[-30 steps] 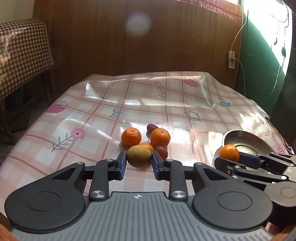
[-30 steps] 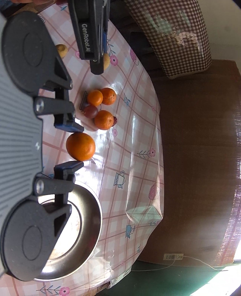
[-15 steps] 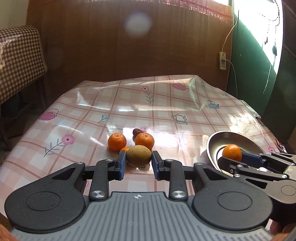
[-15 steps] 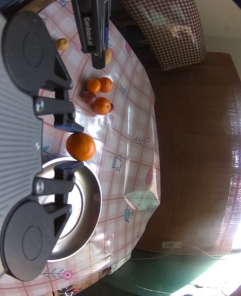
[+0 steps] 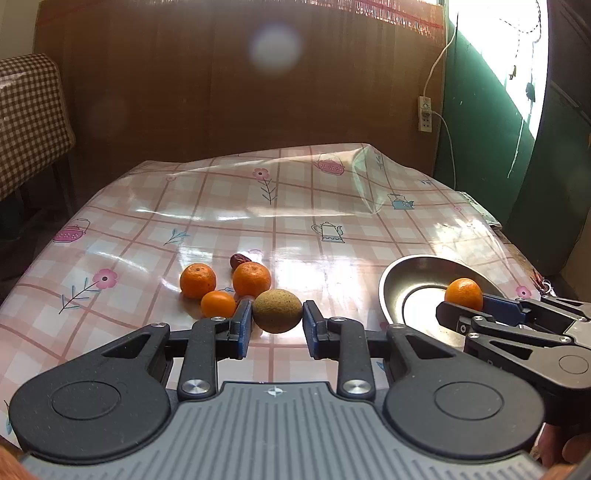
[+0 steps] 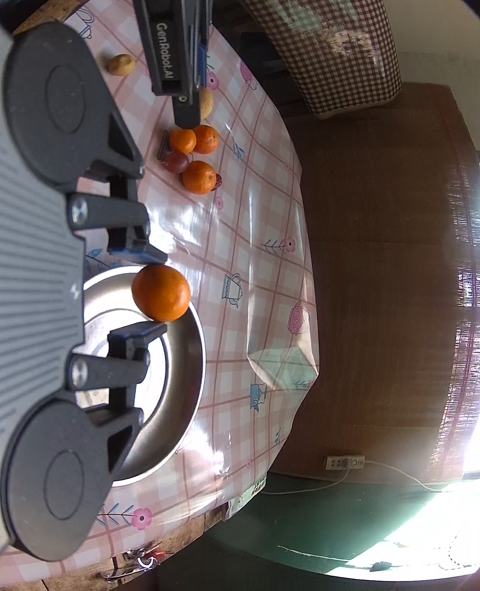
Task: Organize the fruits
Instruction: 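Carry the mandarin over the steel plate with the right gripper while the left carries the kiwi there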
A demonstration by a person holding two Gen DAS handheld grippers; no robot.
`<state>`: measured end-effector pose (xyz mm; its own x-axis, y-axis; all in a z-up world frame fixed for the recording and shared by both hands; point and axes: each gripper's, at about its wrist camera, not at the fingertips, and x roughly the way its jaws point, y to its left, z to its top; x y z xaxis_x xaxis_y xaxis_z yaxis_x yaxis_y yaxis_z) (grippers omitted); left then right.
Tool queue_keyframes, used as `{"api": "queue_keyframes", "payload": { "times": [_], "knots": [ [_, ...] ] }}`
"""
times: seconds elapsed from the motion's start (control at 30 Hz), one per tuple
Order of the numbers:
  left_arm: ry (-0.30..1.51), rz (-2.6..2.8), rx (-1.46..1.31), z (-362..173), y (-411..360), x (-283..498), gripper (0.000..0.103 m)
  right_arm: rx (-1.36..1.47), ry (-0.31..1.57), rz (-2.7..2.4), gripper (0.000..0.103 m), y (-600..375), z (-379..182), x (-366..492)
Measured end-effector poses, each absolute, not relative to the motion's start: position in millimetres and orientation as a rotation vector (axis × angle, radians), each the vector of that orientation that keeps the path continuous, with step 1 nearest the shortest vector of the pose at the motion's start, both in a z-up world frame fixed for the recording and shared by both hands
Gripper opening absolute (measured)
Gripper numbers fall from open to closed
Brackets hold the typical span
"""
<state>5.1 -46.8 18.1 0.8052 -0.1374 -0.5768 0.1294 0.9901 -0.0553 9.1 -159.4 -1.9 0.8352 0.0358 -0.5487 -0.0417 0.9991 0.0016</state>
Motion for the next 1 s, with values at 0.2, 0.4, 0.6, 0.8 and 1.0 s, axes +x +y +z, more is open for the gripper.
{"api": "queue_keyframes", "payload": {
  "times": [0.2, 0.4, 0.6, 0.8, 1.0],
  "knots": [
    [0.625, -0.168, -0.003, 17.0, -58.8, 8.1, 0.034, 0.003, 0.580, 0.014, 0.034, -171.5, -2.5, 8.5],
    [0.634, -0.195, 0.006, 13.9, -67.9, 9.2, 0.034, 0.012, 0.582, -0.007, 0.034, -180.4, -3.2, 8.5],
    [0.639, -0.219, 0.015, 12.0, -76.5, 12.4, 0.034, 0.023, 0.585, -0.031, 0.034, -189.4, -5.1, 9.1],
    [0.647, -0.244, 0.030, 8.2, -87.2, 16.8, 0.034, 0.033, 0.585, -0.056, 0.034, -198.7, -6.3, 9.0],
    [0.652, -0.266, 0.041, 6.4, -97.5, 21.5, 0.034, 0.045, 0.585, -0.080, 0.034, -210.2, -7.8, 8.7]
  ]
}}
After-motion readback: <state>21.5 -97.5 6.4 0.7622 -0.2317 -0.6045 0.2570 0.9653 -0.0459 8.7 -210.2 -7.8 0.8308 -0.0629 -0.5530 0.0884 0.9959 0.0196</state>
